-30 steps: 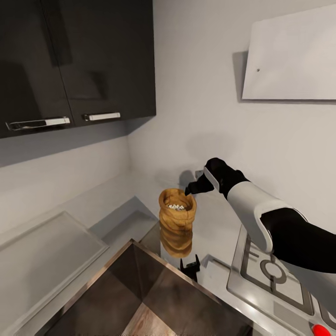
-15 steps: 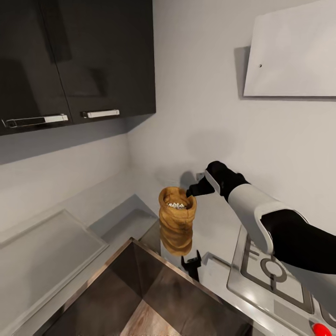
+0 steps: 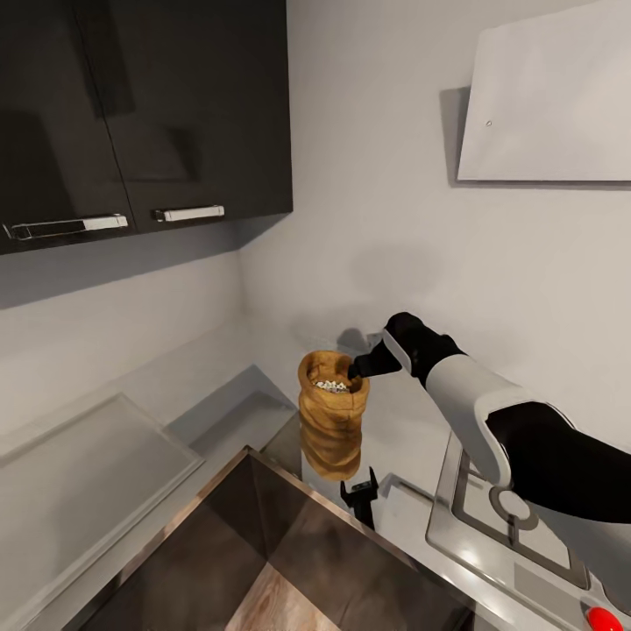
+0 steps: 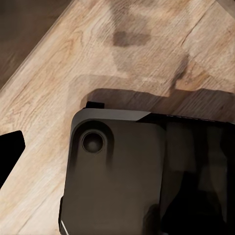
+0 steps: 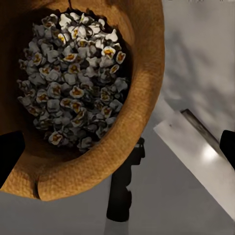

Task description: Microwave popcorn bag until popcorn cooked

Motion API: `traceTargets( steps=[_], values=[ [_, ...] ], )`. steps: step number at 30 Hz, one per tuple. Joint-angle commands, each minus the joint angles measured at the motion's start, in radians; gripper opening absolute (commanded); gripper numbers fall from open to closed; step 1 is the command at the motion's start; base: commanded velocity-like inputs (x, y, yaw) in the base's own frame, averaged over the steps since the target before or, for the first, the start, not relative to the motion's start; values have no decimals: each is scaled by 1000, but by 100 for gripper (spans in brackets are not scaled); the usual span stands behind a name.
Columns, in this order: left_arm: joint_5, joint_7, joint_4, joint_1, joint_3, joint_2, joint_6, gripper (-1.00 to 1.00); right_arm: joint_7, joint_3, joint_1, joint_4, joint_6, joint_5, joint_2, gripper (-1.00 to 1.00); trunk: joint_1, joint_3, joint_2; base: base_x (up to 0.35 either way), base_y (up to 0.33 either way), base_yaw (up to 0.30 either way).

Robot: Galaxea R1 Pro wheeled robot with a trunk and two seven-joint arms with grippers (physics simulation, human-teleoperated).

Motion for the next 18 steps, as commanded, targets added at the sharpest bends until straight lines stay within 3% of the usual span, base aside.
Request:
traceTargets(
  steps=[1, 6, 18],
  values=[
    [0, 0, 1, -1, 4, -1, -3, 100, 2, 8, -1, -1, -1, -4, 0, 100, 1, -2, -2, 0, 0, 0],
    [-13, 0, 1, -4, -8, -5, -6, 100, 2, 23, -24, -1, 17, -4, 3, 100, 1, -2, -2, 0, 0, 0],
    [-12, 0, 1, -2, -6, -5, -6, 100, 4, 8, -70, 2, 45, -4, 1, 100, 1, -2, -2, 0, 0, 0]
  ],
)
